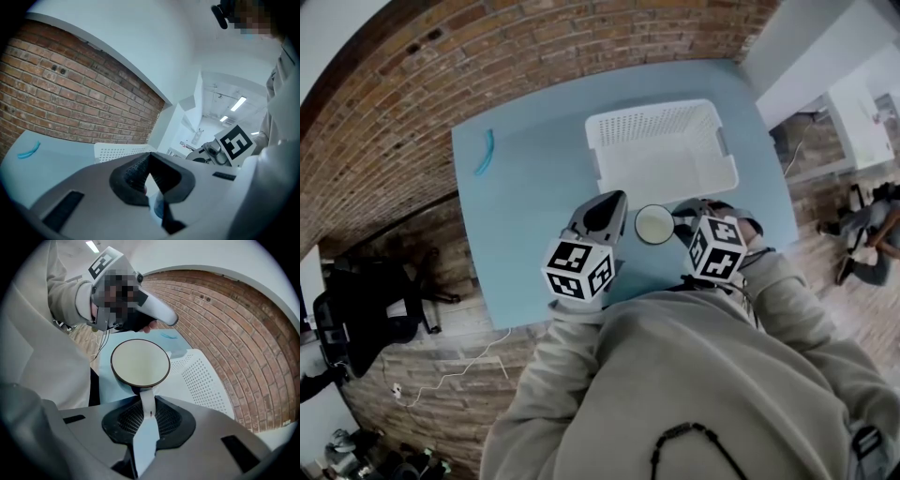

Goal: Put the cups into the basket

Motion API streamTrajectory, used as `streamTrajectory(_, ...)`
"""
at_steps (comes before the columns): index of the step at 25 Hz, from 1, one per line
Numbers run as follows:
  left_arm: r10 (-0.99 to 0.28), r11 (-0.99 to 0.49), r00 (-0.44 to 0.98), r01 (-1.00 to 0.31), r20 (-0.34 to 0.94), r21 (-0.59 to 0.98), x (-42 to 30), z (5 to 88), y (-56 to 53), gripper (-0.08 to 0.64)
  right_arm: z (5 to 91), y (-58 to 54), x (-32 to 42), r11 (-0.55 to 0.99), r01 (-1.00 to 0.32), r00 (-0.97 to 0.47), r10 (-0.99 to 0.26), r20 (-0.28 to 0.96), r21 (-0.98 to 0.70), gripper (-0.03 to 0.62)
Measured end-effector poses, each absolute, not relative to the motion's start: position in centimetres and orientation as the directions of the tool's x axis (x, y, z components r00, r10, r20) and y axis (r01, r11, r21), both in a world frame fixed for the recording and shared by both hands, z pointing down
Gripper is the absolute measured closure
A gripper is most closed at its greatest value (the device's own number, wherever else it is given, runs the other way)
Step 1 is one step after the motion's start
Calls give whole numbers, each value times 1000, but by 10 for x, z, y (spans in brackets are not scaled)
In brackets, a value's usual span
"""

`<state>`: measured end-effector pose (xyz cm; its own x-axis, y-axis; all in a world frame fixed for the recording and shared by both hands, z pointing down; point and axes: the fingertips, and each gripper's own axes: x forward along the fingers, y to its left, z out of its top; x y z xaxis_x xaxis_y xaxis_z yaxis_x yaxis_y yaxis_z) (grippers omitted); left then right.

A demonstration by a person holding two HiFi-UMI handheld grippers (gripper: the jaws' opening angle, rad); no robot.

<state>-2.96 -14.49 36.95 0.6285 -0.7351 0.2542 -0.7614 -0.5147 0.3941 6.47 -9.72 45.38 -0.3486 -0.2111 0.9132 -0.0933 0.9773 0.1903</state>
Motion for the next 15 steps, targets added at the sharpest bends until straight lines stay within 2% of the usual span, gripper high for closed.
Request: streamTrajectory(15,-726,-513,642,-744,247,428,-19,369,-189,565,446,-152,78,970,-121,-332,-239,913,210,531)
